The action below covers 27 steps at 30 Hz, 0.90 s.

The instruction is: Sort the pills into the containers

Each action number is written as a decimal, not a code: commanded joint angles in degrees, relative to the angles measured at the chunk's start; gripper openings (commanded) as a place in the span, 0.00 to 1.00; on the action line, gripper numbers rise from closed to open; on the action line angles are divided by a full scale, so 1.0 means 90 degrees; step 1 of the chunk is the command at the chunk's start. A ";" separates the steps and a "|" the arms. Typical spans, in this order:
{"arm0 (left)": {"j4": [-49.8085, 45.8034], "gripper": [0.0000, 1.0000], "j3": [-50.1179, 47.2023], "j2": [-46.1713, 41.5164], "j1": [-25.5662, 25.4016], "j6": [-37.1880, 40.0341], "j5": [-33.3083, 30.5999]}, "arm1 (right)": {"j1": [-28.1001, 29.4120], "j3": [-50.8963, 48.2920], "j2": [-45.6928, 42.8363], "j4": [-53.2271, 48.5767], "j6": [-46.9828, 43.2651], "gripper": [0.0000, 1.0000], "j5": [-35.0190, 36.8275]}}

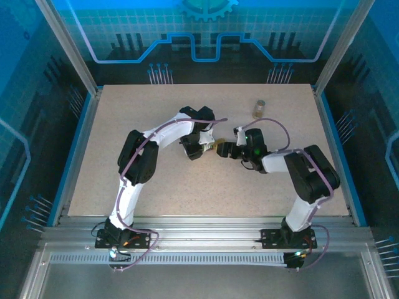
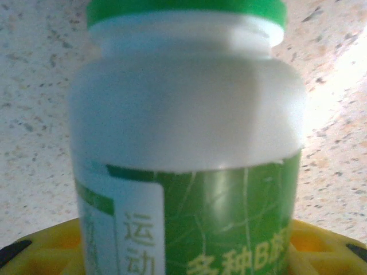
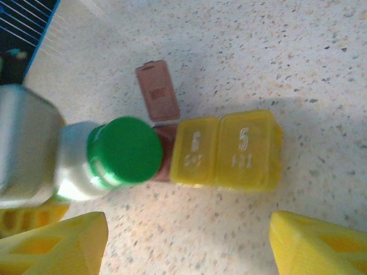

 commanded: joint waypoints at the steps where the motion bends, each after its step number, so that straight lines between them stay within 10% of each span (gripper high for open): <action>1: -0.0186 0.00 0.0263 0.0049 -0.0058 0.0315 -0.0627 | -0.0036 -0.0406 -0.0721 0.0058 0.0243 0.75 -0.0039; 13: -0.0407 0.00 0.0844 0.0423 -0.0452 0.1081 -0.1595 | -0.0177 -0.1034 -0.3033 -0.0711 0.0102 0.76 0.0439; 27: -0.0016 0.00 0.0455 0.0532 -0.0699 0.2035 -0.3140 | -0.0399 -0.1167 -0.2994 -0.0381 0.0449 0.77 0.0110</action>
